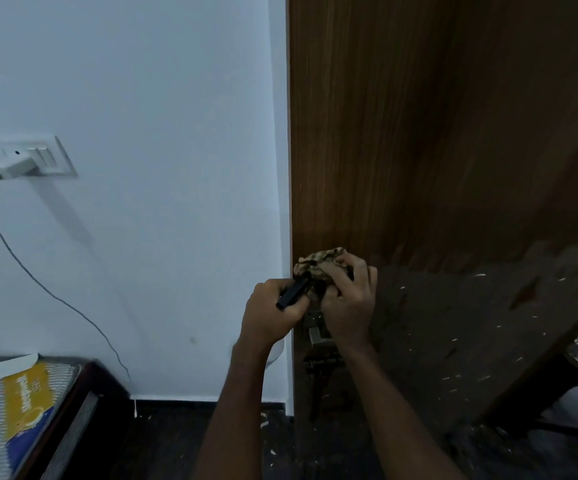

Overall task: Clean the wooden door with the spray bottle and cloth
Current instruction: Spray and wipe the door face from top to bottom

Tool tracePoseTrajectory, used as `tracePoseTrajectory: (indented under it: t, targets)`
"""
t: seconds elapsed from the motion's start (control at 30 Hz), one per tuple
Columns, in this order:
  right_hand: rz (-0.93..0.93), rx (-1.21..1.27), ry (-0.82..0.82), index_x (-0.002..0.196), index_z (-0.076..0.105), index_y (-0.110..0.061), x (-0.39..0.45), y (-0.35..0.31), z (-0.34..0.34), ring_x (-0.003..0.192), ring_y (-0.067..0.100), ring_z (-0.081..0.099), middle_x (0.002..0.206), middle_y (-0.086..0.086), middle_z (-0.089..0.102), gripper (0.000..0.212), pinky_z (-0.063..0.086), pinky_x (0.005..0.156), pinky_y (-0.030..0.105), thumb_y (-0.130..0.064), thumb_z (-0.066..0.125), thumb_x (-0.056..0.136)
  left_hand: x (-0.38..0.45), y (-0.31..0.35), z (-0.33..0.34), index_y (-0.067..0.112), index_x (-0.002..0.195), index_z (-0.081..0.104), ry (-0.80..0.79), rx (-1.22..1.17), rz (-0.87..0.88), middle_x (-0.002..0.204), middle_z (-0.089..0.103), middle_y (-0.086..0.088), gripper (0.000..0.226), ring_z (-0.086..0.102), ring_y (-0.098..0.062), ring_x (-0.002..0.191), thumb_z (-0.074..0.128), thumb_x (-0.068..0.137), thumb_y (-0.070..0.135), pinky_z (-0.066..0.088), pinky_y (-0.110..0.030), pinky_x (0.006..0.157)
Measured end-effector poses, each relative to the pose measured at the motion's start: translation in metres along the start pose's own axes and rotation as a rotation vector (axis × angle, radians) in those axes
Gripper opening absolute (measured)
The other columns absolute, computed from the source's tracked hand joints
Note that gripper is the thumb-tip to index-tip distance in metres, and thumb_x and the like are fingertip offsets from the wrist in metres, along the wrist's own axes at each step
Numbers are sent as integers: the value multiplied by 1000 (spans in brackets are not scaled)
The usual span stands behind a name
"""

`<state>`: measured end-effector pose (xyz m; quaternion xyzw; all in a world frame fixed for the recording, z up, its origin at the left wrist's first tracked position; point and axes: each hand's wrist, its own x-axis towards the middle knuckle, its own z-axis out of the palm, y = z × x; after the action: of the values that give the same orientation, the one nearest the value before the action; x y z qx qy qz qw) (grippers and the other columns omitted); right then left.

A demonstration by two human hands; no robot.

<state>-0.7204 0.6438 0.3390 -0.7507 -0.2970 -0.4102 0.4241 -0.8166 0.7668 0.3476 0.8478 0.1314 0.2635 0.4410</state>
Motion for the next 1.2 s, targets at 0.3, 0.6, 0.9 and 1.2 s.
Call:
tracePoseTrajectory:
  t: [0.3,0.6,0.9,1.2]
  targets:
    - [53,-2,89,114,76,-17,25,-12,3,102,28,51,125,14,60,34,44,82,21,1,62,88,-17,-36,4,18,54,53,9,47,-85,46,45,5,40,37,-14,42,72,85,34,28,-34,49]
    - [-51,-50,-62,107,79,-15,-29,-16,7,94,30,56,120,16,66,29,54,74,37,-12,51,100,-5,-10,-4,27,56,55,105,-128,95,48,48,7,39,42,-8,43,65,93,27,29,-27,47]
    - [-26,-35,-238,114,75,-18,-68,10,11,104,29,55,129,9,61,28,55,73,41,-4,69,91,-2,-2,-4,16,63,66,68,-193,115,51,59,-2,36,55,-21,42,65,93,36,44,-41,45]
    - [146,-113,-60,108,75,-13,-30,21,1,104,31,57,120,16,61,28,49,86,32,-1,57,91,-3,1,16,13,63,61,47,-132,103,53,57,-3,33,54,-26,47,66,96,20,39,-37,46]
